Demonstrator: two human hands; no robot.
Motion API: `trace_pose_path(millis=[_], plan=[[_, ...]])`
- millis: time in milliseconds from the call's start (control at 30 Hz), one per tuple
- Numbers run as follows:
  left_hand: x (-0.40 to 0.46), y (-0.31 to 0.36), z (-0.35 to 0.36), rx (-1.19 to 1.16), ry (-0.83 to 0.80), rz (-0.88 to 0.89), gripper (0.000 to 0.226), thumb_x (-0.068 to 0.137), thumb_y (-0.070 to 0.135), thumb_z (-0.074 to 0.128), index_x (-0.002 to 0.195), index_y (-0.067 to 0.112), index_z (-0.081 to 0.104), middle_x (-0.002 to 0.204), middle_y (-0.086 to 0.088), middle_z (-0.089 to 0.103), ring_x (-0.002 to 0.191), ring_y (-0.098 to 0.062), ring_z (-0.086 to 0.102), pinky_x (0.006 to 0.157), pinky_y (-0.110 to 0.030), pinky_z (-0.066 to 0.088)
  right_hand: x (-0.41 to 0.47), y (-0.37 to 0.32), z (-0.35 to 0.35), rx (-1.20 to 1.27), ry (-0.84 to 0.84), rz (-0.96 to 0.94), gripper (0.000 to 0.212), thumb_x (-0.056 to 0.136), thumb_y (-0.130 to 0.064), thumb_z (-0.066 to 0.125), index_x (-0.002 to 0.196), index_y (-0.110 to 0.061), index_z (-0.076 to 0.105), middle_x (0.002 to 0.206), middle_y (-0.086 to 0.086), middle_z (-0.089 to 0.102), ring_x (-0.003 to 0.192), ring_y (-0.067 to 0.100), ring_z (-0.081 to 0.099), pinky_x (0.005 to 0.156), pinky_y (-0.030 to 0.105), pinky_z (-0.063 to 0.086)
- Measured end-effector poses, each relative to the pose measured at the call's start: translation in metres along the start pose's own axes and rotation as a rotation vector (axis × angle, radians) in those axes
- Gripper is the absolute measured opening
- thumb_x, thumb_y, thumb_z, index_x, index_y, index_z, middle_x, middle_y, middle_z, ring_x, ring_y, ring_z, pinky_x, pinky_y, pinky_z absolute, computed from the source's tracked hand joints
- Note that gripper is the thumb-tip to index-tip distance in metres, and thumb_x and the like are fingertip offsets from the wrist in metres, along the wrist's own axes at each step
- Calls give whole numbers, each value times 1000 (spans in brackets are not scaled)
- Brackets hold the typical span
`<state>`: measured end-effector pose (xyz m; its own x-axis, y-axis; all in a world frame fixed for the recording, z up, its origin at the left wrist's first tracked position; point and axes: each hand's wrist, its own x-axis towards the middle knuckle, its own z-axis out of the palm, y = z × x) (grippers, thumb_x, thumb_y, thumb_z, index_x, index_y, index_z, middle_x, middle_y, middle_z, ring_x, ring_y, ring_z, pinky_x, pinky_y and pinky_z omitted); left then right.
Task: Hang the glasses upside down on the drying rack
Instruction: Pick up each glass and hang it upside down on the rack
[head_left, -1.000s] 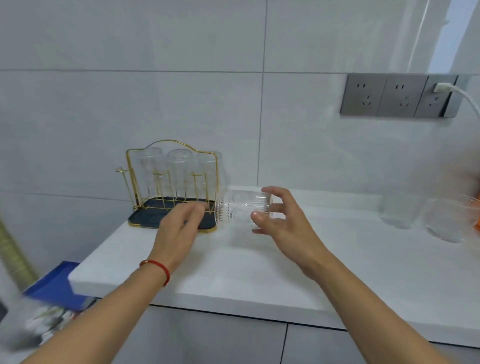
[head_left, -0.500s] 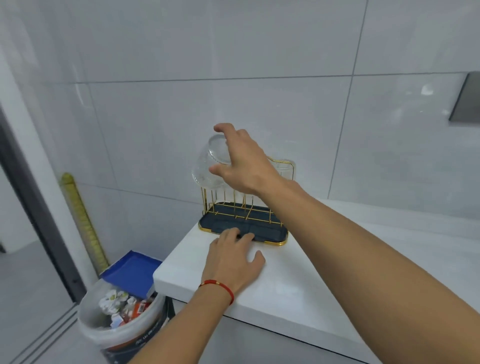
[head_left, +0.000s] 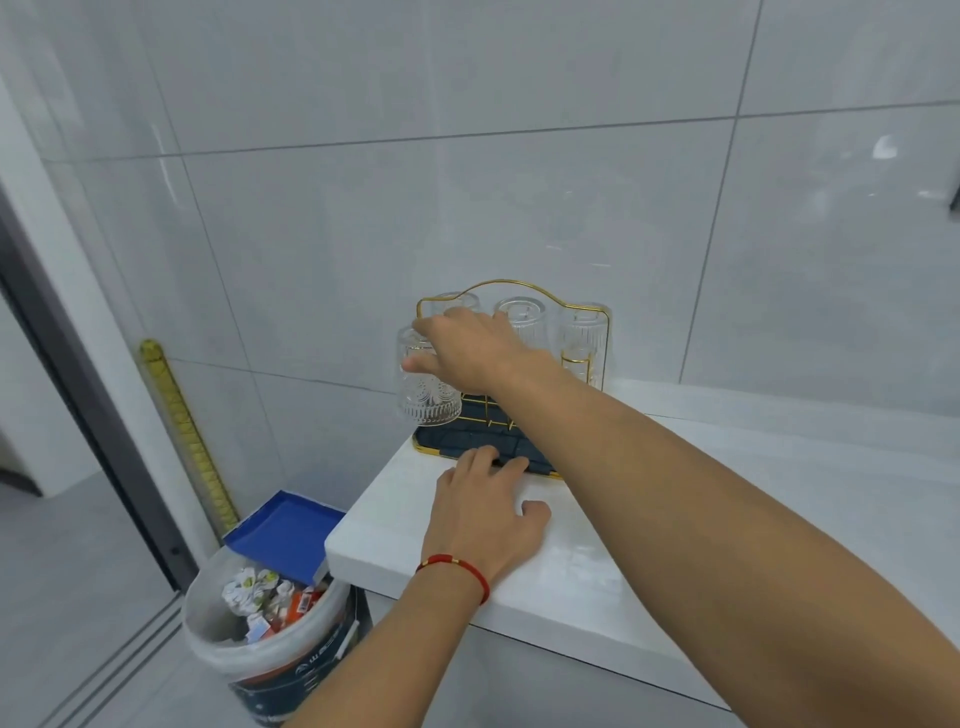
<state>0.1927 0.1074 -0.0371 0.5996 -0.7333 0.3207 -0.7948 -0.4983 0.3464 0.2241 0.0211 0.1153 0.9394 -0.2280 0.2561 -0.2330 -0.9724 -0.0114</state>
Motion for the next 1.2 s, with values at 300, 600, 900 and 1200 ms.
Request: trace_pose_path(millis=[300, 600, 900, 1200], plan=[[-5, 1, -9, -73, 10, 95, 64, 73, 39, 49, 136, 29, 59, 136, 0, 54, 132, -18, 40, 110, -43, 37, -79, 35, -5, 128, 540, -162, 30, 100, -17, 54, 126, -8, 66, 125, 10, 67, 116, 31, 61, 98, 46, 44], [-16, 34, -14, -113, -2, 187, 53, 79, 37, 53, 130, 27, 63, 131, 4, 61, 127, -19, 48, 103, -43, 42, -258, 172, 27, 35, 497, 193, 34, 84, 2, 63, 117, -9, 69, 114, 7, 68, 96, 30, 66, 87, 43, 50], [2, 229, 64, -235, -62, 429, 50, 90, 41, 56, 139, 29, 53, 147, 0, 49, 141, -19, 34, 110, -39, 33, -361, 301, 20, 168, 994, 1133, 52, 84, -11, 69, 133, -5, 52, 133, 20, 52, 121, 41, 49, 95, 50, 42], [8, 244, 100, -212, -78, 407, 63, 86, 54, 42, 143, 28, 47, 155, 0, 38, 147, -18, 22, 115, -38, 26, -394, 396, 24, 300, 1117, 1413, 109, 80, -21, 79, 162, -3, 9, 163, 26, 23, 143, 47, 35, 120, 51, 33]])
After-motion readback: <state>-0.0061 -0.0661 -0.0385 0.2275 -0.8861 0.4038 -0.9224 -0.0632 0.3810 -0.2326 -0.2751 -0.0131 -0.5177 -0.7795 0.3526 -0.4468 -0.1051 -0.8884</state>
